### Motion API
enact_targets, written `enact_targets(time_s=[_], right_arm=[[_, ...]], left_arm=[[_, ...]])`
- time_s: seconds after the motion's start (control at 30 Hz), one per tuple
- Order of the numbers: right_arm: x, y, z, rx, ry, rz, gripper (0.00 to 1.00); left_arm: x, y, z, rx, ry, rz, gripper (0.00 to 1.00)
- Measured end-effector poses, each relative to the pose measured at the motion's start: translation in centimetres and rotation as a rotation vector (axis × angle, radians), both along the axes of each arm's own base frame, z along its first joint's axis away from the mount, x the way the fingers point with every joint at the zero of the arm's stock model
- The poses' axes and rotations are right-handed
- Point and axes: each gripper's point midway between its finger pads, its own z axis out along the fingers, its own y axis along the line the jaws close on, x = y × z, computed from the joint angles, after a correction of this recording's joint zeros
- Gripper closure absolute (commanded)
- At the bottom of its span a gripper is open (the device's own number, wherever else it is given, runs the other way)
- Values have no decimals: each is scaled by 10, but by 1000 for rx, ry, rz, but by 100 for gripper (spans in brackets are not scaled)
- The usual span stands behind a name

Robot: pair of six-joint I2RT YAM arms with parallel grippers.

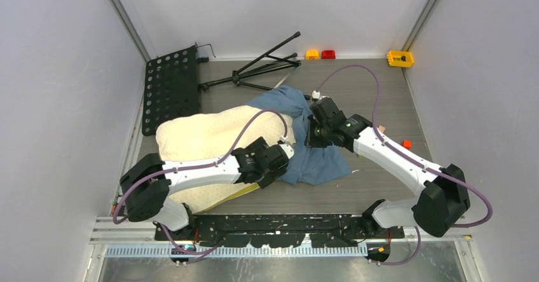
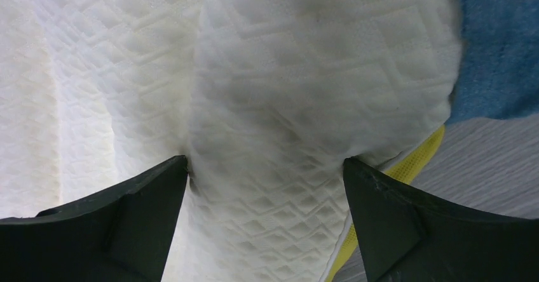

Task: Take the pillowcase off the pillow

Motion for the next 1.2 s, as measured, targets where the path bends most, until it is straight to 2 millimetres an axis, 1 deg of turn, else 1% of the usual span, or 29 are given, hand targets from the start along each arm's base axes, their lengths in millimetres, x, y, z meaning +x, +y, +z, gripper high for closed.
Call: enact_targets(time_s=[0.03,0.13,0.23,0.27,0.3,0.33,0.43,0.57,0.63,0.7,0.8,0.87,0.97,1.03,1.1,1.13,1.17,1.2], right_arm=[[0,-3,2,-6,-9,-12,100],[3,-16,11,-31,-49,-61,100],[10,-34,24,-59,-118,-133,100],[13,-42,31,-67,-148,-164,100],[15,-47,35,-70,-169,-187,100],[16,-53,40,-73,-190,-208,100],[17,-72,55,-65,-252,-279,100],[19,-91,67,-55,-298,-352,100],[22,-103,68,-58,-307,-402,100],[24,-110,68,-49,-306,-446,100],[27,-124,67,-53,-310,-519,100],[28,-139,68,-70,-326,-579,100],[28,-156,71,-101,-348,-644,100],[28,-160,72,-110,-355,-660,100],[28,-160,71,-109,-353,-656,99],[28,-158,71,-102,-348,-645,96],[28,-154,70,-94,-342,-627,87],[29,-148,69,-80,-330,-591,72]], left_arm=[[1,0,-3,4,0,13,16],[6,0,-3,-27,-7,60,46],[18,1,0,-98,-8,132,72],[23,3,2,-135,-4,160,86],[26,5,4,-172,-2,186,97],[29,7,8,-212,-1,213,100],[35,19,24,-339,-17,286,100],[35,34,60,-526,-64,350,100],[36,51,82,-639,-105,402,100],[36,67,101,-737,-148,453,100],[32,87,120,-809,-195,505,100],[29,102,126,-814,-227,541,100],[24,121,125,-776,-249,594,100],[23,127,126,-754,-256,615,100],[22,131,129,-743,-266,625,100],[22,133,131,-740,-272,628,100],[22,134,133,-738,-276,629,100],[22,135,135,-736,-282,630,100]])
